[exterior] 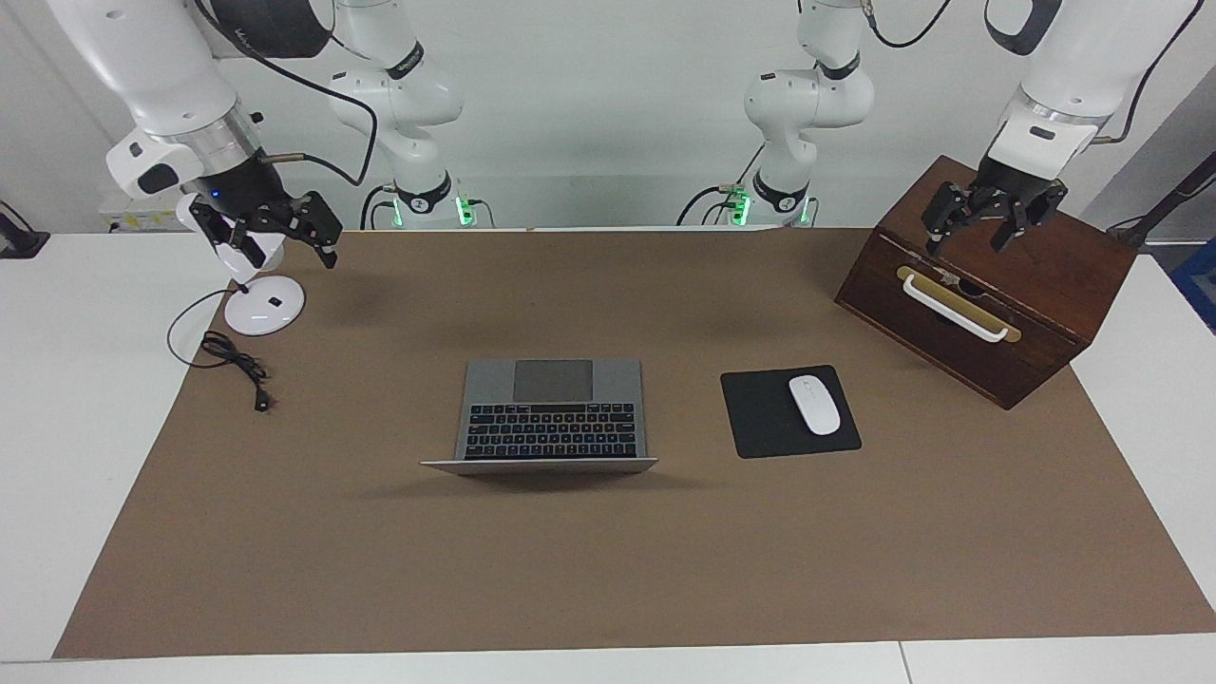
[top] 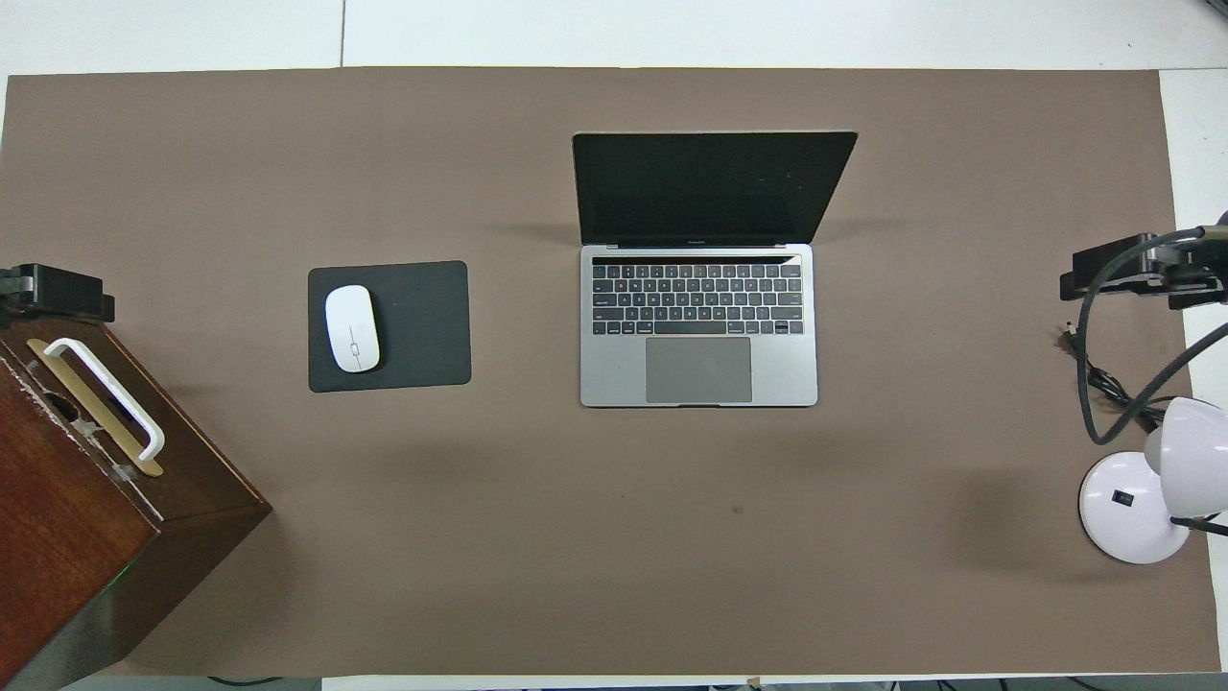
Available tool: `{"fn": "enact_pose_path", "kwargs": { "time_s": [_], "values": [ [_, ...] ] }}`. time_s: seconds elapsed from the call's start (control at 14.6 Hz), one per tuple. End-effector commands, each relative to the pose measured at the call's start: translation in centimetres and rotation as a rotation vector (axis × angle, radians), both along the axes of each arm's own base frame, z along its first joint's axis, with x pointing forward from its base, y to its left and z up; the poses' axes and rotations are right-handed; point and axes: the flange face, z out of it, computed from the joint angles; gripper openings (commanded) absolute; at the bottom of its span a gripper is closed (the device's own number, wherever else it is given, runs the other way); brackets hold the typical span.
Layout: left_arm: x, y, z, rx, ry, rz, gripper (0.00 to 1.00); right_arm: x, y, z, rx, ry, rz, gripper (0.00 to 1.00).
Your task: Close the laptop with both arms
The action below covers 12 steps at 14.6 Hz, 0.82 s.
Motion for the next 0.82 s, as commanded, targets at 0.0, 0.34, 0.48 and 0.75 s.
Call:
{"fn": "enact_pose_path", "kwargs": {
  "time_s": [0.0,0.34,0.48,0.75],
  "values": [
    [0.0,0.3,-0.1,-0.01,-0.013,0.015,0.13,-0.2,-0.6,0.2,0.019,-0.031,0.007,1.0],
    [0.1,0.1,-0.4,-0.008,-0.019,-0.001,0.0,-0.2,-0.2,0.3,0.019,-0.031,0.016,1.0],
    [0.3,-0.1,-0.2,-0.009,-0.042,-0.004,0.0,-0.3,-0.1,0.3,0.023,-0.03,0.028,1.0],
    [0.8,0.0,0.2,-0.013,-0.088,-0.025,0.0,-0.5,0.4,0.1,0.034,-0.027,0.052,1.0]
  ]
}}
